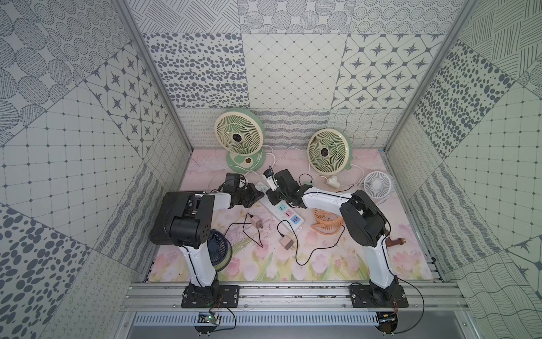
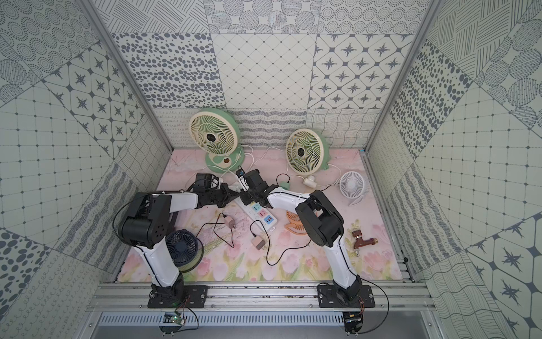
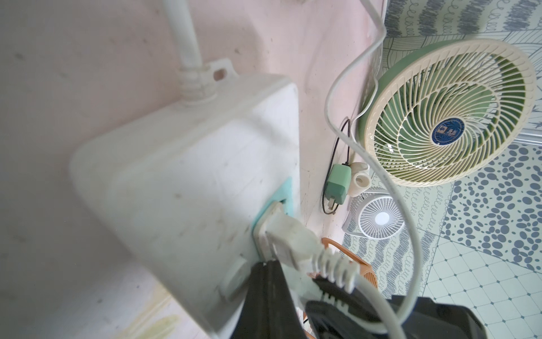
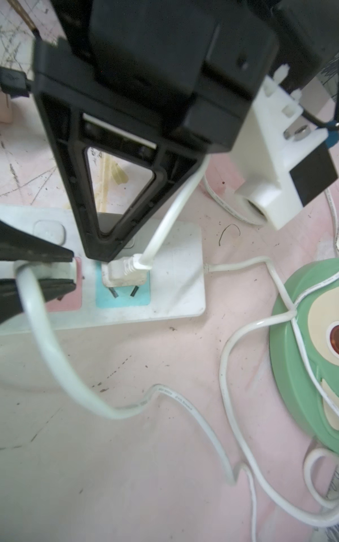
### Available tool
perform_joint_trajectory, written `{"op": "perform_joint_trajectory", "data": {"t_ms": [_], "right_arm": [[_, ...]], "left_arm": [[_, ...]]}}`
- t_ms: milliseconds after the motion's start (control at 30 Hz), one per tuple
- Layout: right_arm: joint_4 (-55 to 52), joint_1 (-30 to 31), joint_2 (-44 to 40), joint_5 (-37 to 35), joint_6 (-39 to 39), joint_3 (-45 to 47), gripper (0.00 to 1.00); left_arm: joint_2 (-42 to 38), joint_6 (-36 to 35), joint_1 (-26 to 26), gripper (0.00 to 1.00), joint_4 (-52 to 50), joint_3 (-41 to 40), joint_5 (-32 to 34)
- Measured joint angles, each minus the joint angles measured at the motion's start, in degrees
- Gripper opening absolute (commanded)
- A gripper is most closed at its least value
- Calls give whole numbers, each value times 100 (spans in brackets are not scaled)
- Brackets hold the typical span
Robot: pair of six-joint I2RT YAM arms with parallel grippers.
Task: Unplug the desk fan from the power strip
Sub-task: Remove the plug from the socket.
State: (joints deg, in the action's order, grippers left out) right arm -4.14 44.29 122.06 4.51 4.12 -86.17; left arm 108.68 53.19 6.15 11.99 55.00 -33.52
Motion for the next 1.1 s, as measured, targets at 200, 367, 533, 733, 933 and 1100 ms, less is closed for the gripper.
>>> {"op": "perform_joint_trajectory", "data": {"t_ms": [200,367,533,733,933,1100], "right_arm": [[-11,247,-7,-522,-380,2,0],[59,66,-31,-166,-61,61,0],[55,173,-52,-354,-208,87,0],[42,282,-55,-713,-378,79,0],[46,192,-68,-402,-203,81,0],[35,354,-70,-809,-450,76,0]], "left_arm": [[63,2,-2,0,107,2,-98],[72,4,-4,0,142,2,-116],[90,2,-4,0,188,2,-127],[90,2,-7,0,190,2,-136],[90,2,-7,0,190,2,-138],[90,2,-7,0,190,2,-140]]}}
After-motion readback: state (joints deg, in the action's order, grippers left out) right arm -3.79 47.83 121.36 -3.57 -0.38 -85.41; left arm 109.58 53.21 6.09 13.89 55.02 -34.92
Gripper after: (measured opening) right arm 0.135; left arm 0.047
